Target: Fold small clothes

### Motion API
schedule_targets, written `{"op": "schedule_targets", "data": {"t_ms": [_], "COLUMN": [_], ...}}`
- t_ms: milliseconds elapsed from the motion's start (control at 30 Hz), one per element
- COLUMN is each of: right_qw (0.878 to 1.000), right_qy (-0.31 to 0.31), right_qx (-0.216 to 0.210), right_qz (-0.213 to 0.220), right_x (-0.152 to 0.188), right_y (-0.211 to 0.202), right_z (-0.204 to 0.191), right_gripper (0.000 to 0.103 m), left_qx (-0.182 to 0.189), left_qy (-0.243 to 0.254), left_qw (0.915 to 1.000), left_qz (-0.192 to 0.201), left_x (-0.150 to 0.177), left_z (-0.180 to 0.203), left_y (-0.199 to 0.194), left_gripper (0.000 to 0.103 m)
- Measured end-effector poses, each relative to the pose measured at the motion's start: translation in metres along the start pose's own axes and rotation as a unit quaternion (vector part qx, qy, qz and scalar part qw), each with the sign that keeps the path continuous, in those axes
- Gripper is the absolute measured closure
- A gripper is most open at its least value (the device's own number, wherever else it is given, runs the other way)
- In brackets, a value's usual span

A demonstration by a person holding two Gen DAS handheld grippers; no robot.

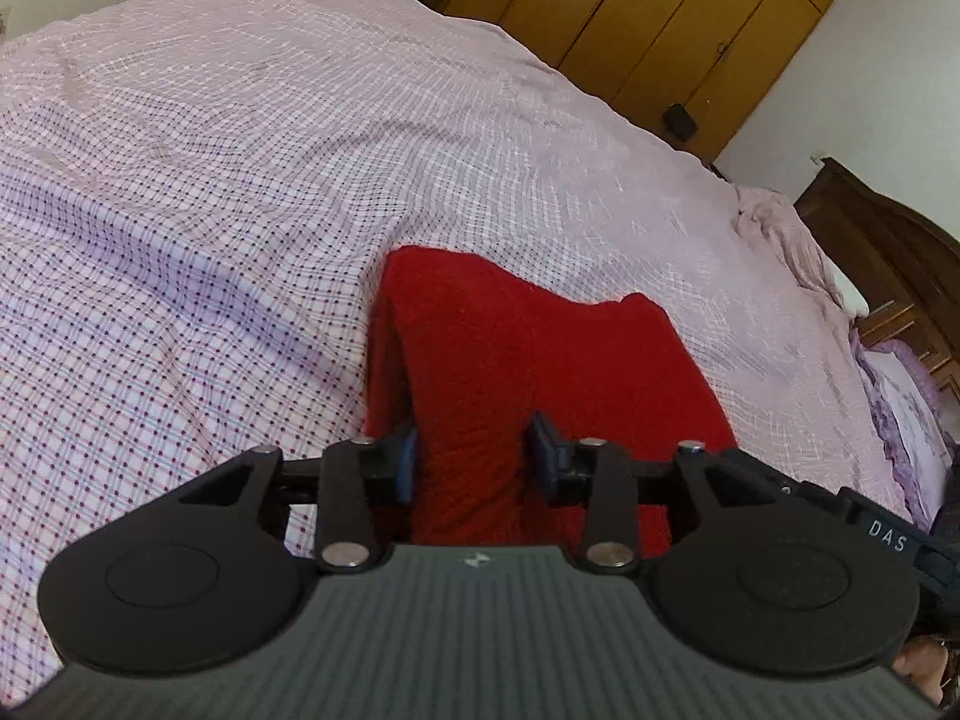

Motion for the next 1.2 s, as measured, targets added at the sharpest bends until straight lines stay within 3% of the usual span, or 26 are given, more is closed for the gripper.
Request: {"op": "schedule_targets", "data": {"t_ms": [67,133,233,367,567,867,1133,1200], "right_qw": [0.999,0.996,0.992,0.994,0.982,0.977,0.982,0.982], "right_qy": [0.032,0.081,0.112,0.096,0.150,0.162,0.129,0.128], "right_qx": [-0.020,-0.046,-0.053,-0.028,-0.081,-0.107,-0.101,-0.101], "right_qz": [0.007,0.003,-0.015,-0.038,-0.084,-0.084,-0.093,-0.101], "right_x": [-0.001,0.000,0.001,0.007,0.023,0.036,0.044,0.044], "right_y": [-0.010,-0.019,-0.026,-0.023,-0.007,0.008,0.032,0.036], "right_z": [0.005,0.011,0.022,0.034,0.034,0.038,0.025,0.017], "right_gripper": [0.022,0.013,0.013,0.012,0.012,0.010,0.007,0.012], "left_qx": [-0.005,-0.016,-0.021,-0.006,0.035,0.040,0.064,0.074], "left_qy": [0.006,0.004,-0.015,-0.048,-0.070,-0.047,-0.080,-0.092], "left_qw": [1.0000,0.9999,0.9997,0.9988,0.9966,0.9974,0.9936,0.9916], "left_qz": [0.000,-0.002,-0.002,0.008,-0.023,-0.035,-0.047,-0.052], "left_x": [-0.001,-0.001,-0.001,0.005,0.019,0.022,0.036,0.040], "left_z": [0.002,0.001,-0.006,-0.015,-0.017,-0.012,-0.013,-0.015], "left_y": [-0.003,-0.007,-0.013,-0.022,-0.017,-0.011,0.010,0.013], "left_gripper": [0.043,0.033,0.028,0.022,0.021,0.020,0.019,0.021]}}
Point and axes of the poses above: each gripper's, at about its wrist camera, not at the fingertips, and y roughly the way its jaws point, z to its right, x to its underside, the point moved 10 cm from there along y, roughly the way its jaws point, and after that the axes turned 1 degree about -x, right-handed, at the moved point
